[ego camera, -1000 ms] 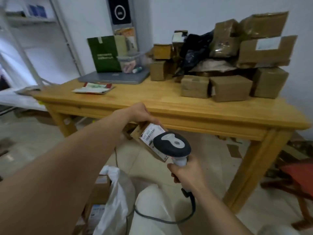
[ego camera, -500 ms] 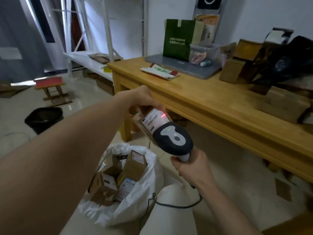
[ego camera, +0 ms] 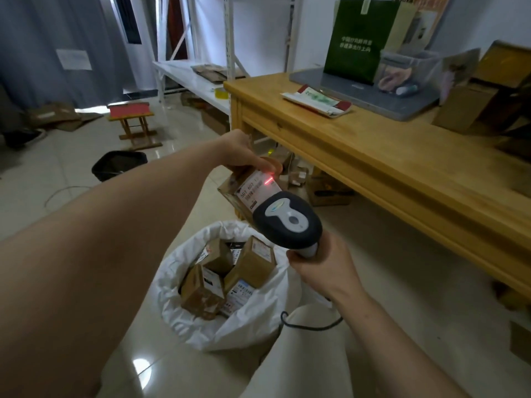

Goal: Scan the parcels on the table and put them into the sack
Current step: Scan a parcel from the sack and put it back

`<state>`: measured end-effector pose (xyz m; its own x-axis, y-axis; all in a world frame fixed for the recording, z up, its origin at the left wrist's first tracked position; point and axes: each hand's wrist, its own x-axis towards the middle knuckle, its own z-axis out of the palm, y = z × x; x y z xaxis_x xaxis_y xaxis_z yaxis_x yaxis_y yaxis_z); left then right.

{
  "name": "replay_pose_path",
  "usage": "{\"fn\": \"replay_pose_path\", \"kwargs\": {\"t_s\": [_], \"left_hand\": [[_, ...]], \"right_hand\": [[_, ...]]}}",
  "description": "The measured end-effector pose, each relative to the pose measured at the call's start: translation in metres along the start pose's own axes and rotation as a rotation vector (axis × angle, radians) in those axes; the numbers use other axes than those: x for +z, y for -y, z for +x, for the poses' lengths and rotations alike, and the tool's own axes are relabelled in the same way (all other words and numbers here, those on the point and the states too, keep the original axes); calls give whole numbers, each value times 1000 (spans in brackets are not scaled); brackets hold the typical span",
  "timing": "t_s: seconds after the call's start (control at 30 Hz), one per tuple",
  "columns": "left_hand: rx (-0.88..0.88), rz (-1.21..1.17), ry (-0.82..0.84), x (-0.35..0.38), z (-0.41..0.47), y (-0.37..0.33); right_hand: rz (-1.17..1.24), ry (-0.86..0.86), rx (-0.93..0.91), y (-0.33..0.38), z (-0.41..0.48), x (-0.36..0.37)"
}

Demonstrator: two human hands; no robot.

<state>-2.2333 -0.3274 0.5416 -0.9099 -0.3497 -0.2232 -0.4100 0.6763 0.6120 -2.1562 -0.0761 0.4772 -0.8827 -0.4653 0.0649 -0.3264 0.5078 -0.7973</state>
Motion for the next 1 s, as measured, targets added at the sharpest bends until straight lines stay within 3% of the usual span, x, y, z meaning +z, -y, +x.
{"fn": "replay_pose_path", "kwargs": {"t_s": [0.33,0.57,0.8,1.0], "left_hand": [[-24,-39,14,2,6,11],[-31,-51,15,7,12,23],[-146,-1,-7,36,39,79],[-286,77,-124,92,61,126]], "right_hand": [[-76,30,-7,-1,9,7],[10,58,49,-3,21,18],[602,53,514,-41,61,27],[713,-8,841,-121,102,49]]}}
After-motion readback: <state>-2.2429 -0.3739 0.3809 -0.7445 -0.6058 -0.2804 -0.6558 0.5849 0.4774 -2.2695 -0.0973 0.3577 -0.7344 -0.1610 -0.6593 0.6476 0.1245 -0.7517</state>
